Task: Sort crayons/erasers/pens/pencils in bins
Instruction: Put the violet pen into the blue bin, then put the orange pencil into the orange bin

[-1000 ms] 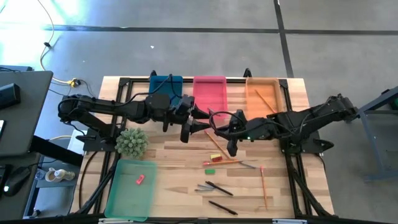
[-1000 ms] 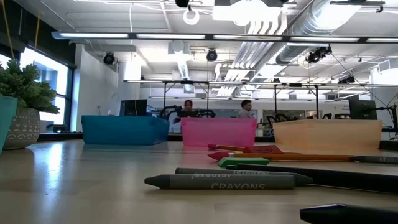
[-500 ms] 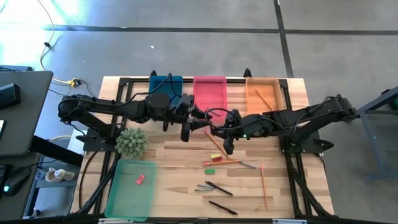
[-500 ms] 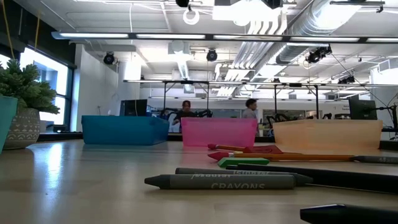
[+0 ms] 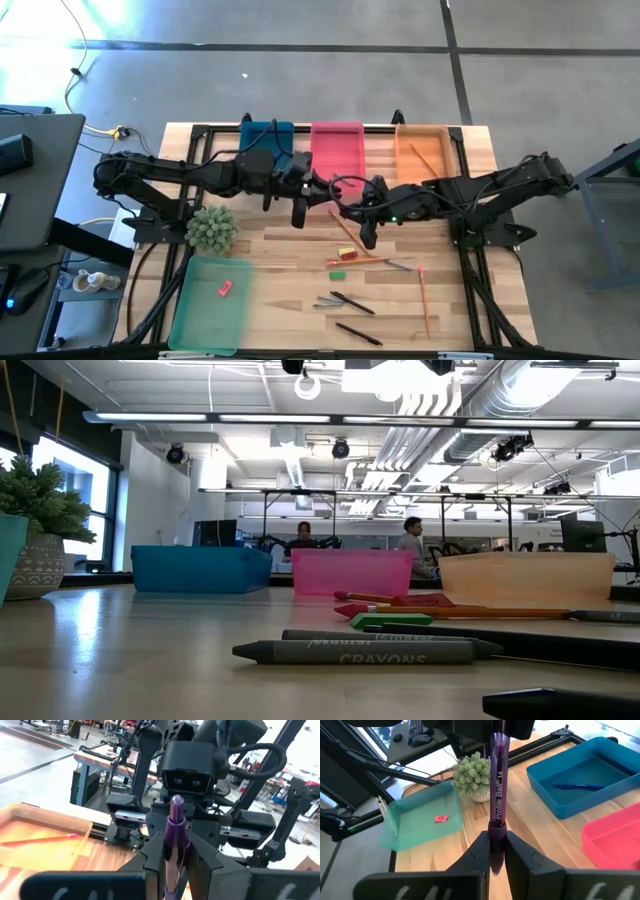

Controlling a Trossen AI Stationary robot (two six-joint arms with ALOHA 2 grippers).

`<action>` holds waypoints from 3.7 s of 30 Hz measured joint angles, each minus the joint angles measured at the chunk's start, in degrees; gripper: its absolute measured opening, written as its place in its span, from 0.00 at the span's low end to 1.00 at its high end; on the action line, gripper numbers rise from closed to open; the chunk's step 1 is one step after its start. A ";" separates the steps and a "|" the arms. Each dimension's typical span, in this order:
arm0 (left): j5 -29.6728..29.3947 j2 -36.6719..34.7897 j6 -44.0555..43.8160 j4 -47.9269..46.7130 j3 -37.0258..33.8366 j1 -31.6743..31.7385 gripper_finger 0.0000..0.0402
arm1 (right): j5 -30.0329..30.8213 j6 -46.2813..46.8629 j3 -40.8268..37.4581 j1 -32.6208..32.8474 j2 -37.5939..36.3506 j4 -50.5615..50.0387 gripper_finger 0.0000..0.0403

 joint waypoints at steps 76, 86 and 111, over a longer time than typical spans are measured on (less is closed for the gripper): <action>-11.21 17.82 5.28 -60.00 0.04 33.68 0.12 | -4.72 -6.80 0.00 -28.81 10.23 -18.33 0.36; -10.98 17.90 6.28 -60.00 0.02 33.68 0.24 | -4.72 -6.08 0.00 -28.79 10.23 -18.28 0.36; -5.73 -3.74 5.93 -61.81 -2.81 28.45 0.30 | -8.42 -2.43 2.30 -19.25 12.55 -13.64 0.36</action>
